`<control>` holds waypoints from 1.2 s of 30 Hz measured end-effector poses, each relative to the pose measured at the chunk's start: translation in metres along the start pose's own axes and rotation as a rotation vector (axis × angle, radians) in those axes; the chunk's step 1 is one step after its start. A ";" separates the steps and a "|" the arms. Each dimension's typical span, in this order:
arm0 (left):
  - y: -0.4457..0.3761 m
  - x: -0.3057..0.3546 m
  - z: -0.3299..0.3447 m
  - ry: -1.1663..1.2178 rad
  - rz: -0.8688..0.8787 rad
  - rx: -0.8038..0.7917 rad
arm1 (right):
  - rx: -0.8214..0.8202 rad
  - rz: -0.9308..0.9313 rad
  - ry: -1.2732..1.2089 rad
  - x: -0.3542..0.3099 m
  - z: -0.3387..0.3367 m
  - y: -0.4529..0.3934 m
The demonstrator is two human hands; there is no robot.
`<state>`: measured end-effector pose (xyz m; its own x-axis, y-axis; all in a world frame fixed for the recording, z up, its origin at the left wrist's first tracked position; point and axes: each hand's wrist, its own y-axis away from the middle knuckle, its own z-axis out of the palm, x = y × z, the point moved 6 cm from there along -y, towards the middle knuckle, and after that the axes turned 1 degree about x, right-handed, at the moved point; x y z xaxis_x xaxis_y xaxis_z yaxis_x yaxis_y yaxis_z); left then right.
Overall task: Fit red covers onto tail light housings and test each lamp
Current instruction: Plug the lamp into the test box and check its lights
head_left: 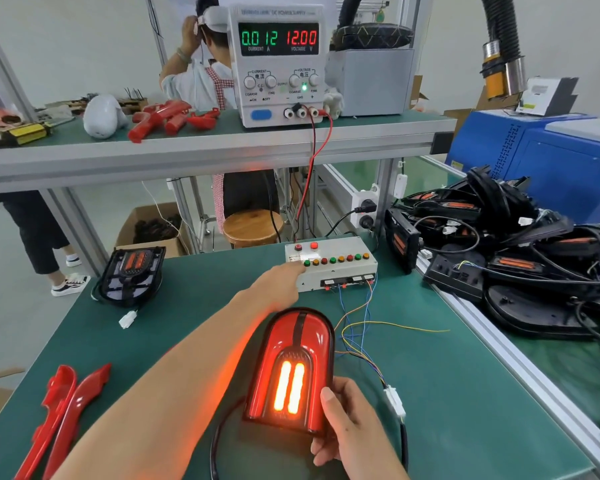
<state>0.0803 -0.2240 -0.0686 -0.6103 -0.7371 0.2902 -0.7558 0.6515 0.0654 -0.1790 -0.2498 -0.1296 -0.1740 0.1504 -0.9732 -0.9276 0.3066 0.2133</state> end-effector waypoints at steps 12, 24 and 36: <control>-0.007 0.001 -0.010 0.005 -0.007 -0.030 | 0.015 0.007 -0.040 0.003 -0.002 0.001; -0.008 0.009 -0.011 -0.066 0.020 -0.022 | 0.024 -0.002 -0.041 0.004 -0.002 0.001; -0.025 0.017 0.005 -0.141 -0.014 -0.079 | 0.007 -0.004 -0.007 -0.002 -0.003 0.004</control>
<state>0.0874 -0.2542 -0.0700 -0.6310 -0.7608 0.1519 -0.7471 0.6486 0.1454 -0.1832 -0.2513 -0.1274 -0.1682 0.1559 -0.9733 -0.9261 0.3133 0.2102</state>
